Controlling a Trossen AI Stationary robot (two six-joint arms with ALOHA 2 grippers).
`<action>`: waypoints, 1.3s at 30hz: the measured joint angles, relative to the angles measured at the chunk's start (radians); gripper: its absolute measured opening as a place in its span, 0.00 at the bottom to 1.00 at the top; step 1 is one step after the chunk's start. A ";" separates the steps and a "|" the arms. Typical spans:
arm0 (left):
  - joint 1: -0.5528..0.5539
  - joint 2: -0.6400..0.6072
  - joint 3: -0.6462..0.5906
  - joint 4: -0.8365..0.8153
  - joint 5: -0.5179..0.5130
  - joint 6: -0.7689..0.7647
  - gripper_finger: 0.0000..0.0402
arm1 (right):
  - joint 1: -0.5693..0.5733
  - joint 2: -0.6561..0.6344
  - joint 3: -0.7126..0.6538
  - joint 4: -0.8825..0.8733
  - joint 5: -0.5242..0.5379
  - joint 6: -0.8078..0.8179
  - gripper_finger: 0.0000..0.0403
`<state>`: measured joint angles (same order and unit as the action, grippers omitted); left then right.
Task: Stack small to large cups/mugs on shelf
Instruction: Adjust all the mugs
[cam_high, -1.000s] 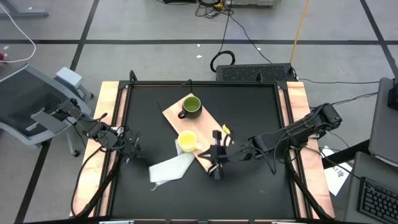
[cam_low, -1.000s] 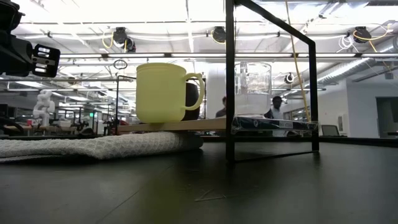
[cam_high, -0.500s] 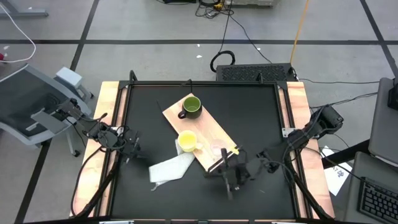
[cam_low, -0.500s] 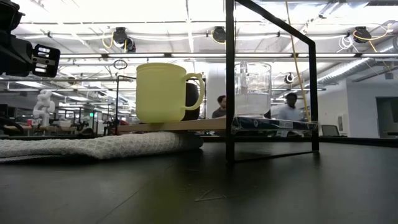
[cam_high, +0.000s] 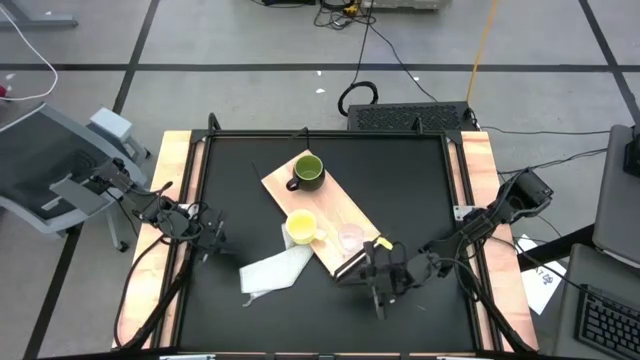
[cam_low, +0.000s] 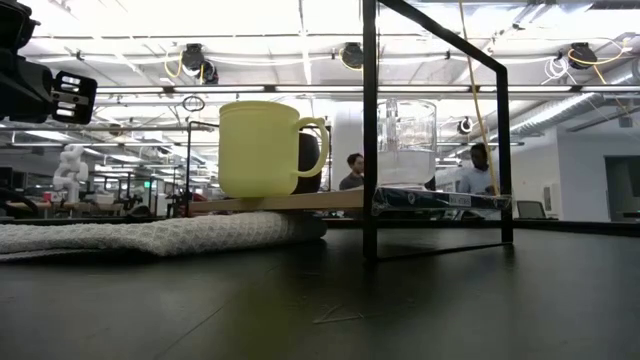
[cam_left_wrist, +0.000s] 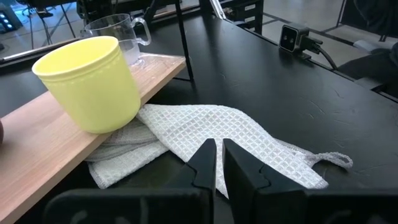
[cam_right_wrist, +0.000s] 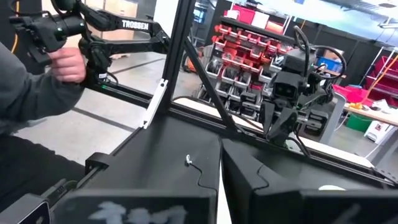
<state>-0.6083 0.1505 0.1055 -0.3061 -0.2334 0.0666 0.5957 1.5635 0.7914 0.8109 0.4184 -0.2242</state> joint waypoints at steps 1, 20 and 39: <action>0.000 0.000 0.000 0.000 -0.002 0.000 0.08 | 0.000 0.000 0.000 0.001 0.000 -0.001 0.02; 0.000 0.000 0.000 0.000 -0.003 -0.001 0.08 | -0.026 0.000 0.008 -0.034 -0.001 0.041 0.02; 0.000 0.000 0.000 0.000 -0.002 0.000 0.08 | -0.187 0.000 0.397 -0.775 -0.003 0.286 0.37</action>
<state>-0.6083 0.1506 0.1055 -0.3060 -0.2356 0.0661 0.4082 1.5639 1.1882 0.0358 0.4149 0.0617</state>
